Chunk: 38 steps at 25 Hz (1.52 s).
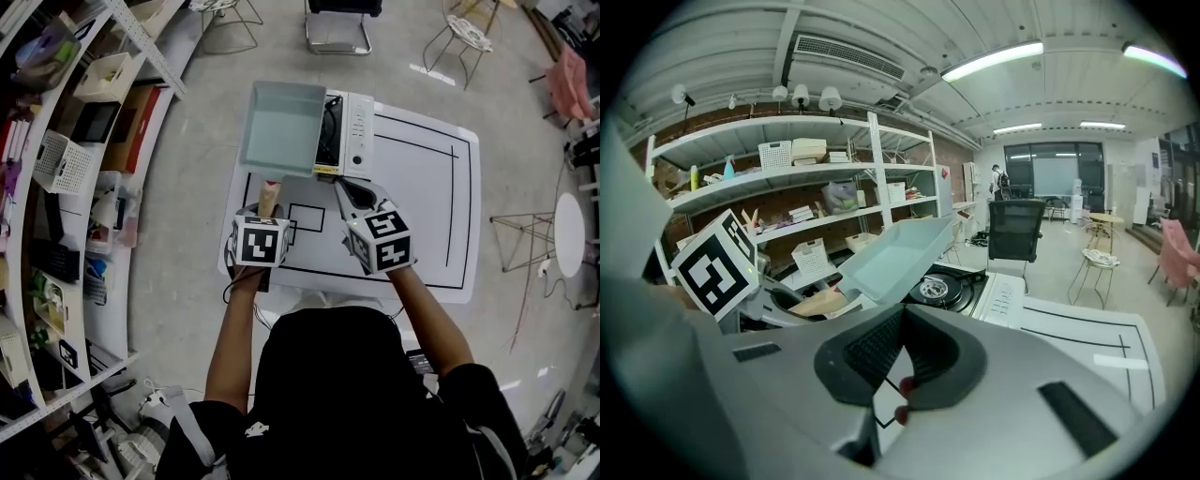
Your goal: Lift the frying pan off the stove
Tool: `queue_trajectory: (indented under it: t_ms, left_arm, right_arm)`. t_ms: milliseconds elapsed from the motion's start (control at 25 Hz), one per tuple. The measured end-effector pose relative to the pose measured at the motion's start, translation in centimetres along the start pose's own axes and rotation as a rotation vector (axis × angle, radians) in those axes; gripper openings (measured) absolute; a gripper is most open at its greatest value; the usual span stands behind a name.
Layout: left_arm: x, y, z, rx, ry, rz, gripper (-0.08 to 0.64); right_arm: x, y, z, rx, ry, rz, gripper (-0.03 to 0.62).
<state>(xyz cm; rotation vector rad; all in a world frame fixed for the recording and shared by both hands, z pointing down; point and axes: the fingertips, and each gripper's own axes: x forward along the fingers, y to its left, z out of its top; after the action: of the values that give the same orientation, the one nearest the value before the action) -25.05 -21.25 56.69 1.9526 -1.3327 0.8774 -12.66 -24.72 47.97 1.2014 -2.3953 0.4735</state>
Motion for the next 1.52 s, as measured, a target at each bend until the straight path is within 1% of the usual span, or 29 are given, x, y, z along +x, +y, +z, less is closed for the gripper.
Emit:
queue_trajectory:
  t_ms: [360, 600, 1000, 1240, 1520]
  left_arm:
    - [-1.0, -1.1, -1.4, 0.011, 0.0, -0.009, 0.08]
    - [-1.8, -2.4, -1.6, 0.024, -0.005, 0.004, 0.08]
    - [-3.9, -5.7, -2.3, 0.022, -0.03, 0.029, 0.08]
    - [-5.3, -7.9, -3.6, 0.026, -0.031, 0.04, 0.08]
    - [-7.0, -10.6, -5.6, 0.022, -0.037, 0.06, 0.08]
  right_arm:
    - [-1.4, 1.2, -0.1, -0.015, -0.018, 0.004, 0.002]
    - [-3.0, 1.4, -0.3, -0.016, -0.033, 0.01, 0.002]
    - [-7.5, 1.0, -0.7, -0.019, -0.084, 0.019, 0.002]
    - [-10.4, 1.2, -1.6, -0.025, -0.106, 0.026, 0.002]
    - [-14.1, 1.4, -3.4, -0.026, -0.118, 0.035, 0.002]
